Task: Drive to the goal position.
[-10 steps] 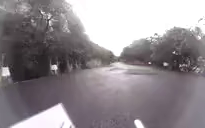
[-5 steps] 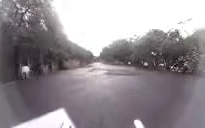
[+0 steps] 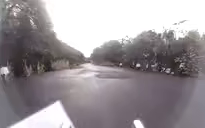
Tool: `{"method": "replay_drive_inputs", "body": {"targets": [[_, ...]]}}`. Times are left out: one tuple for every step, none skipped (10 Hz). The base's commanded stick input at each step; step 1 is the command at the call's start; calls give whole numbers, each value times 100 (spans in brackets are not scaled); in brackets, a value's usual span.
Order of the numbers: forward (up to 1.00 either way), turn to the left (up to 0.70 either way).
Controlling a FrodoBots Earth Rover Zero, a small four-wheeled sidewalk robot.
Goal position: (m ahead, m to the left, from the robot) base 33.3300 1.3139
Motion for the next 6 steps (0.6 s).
{"method": "replay_drive_inputs", "body": {"targets": [[100,0],[100,0],[100,0],[100,0],[100,0],[100,0]]}}
